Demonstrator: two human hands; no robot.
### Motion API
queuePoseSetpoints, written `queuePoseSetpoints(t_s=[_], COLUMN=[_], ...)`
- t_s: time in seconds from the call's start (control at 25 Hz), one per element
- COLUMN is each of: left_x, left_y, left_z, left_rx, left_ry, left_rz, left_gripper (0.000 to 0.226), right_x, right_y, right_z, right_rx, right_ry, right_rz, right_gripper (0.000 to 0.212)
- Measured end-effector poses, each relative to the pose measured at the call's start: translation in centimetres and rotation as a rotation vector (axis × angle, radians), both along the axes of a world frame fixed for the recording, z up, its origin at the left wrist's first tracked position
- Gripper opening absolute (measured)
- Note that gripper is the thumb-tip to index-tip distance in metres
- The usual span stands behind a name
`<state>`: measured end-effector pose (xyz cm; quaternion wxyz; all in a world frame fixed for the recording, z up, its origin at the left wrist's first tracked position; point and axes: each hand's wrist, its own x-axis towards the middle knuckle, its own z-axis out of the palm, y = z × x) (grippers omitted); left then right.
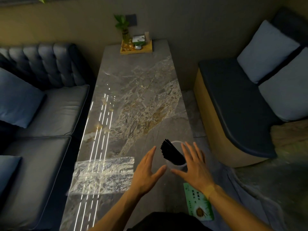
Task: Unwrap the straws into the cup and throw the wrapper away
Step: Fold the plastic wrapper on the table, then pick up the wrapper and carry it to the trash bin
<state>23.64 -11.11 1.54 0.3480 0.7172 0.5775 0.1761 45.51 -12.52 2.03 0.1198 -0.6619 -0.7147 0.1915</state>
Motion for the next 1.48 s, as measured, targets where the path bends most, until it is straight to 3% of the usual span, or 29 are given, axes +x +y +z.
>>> queuePoseSetpoints(t_s=[0.08,0.24,0.48,0.92,1.24,1.48], left_x=[-0.6,-2.6,-6.3,-19.7,-30.7,-36.0], left_y=[-1.1,-3.4,-5.0,-4.5,-1.3,2.3], left_z=[-0.7,-2.1,-2.9,-3.0,-2.6,-3.0], left_rx=[-0.014,-0.055,-0.091,-0.126,-0.157,-0.173], left_ry=[0.024,0.054,0.145,0.426,0.502,0.586], left_rz=[0.004,0.018,-0.036,-0.134,-0.086,-0.141], left_gripper=[0.079,0.072,0.050,0.043,0.043,0.049], right_x=[1.0,2.7,4.1,-4.1,-13.7,-18.9], right_y=[-1.8,-5.4,-7.5,-3.1,0.6,3.0], right_z=[-0.2,-1.4,-3.6,-2.3,-2.8,-4.0], right_rx=[0.083,0.232,-0.025,-0.292,-0.297,-0.209], right_ry=[0.077,0.056,-0.009,-0.149,-0.122,-0.118], right_rz=[-0.044,-0.175,-0.085,0.194,0.243,0.199], right_gripper=[0.092,0.060,0.025,0.033,0.034,0.049])
